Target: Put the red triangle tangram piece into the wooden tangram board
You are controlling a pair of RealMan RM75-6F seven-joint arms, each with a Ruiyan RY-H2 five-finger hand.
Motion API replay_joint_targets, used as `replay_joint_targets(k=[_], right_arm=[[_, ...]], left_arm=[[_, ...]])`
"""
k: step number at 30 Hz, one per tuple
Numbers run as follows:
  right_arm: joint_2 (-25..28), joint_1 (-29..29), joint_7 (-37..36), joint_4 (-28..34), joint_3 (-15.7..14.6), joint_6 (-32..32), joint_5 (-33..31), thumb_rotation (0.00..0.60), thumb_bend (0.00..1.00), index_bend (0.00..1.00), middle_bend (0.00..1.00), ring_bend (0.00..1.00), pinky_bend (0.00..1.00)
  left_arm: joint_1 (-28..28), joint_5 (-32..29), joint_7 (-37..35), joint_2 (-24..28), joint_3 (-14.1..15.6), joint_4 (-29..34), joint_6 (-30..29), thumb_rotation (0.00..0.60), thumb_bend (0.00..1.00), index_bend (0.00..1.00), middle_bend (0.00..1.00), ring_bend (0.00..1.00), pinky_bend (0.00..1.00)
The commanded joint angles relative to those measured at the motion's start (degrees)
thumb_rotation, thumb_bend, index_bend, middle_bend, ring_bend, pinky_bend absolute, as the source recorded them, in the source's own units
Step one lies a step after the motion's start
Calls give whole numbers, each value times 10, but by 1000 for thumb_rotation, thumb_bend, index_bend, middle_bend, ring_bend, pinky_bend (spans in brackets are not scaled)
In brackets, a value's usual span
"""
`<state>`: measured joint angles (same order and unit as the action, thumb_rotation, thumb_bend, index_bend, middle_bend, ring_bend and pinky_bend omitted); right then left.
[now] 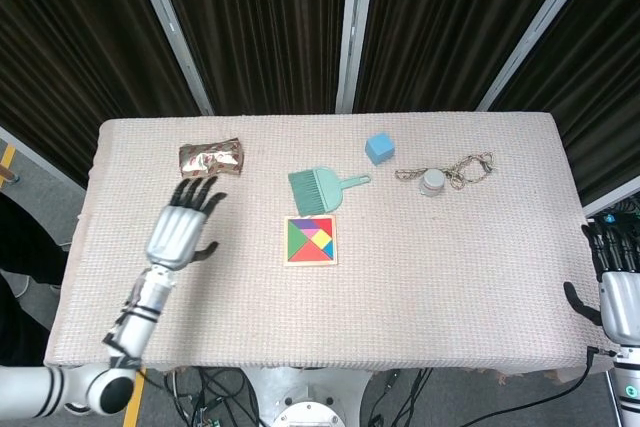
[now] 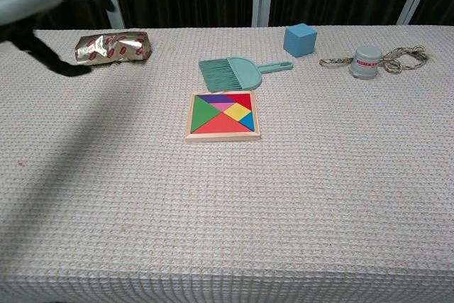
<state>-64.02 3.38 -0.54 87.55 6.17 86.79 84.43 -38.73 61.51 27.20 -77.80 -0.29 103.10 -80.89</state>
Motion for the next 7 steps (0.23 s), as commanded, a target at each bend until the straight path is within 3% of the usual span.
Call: replay_joint_targets(k=[1, 7], right_arm=[[-2, 3, 7, 5, -2, -4, 3, 600, 227, 0, 0, 0, 0], [-3, 7, 24, 15, -9, -11, 11, 600, 225, 0, 0, 0, 0]], left_arm=[[91, 54, -88, 95, 62, 2, -58, 600, 221, 152, 35, 0, 34], [177, 146, -179, 106, 106, -78, -114, 600, 210, 151, 85, 0, 34]])
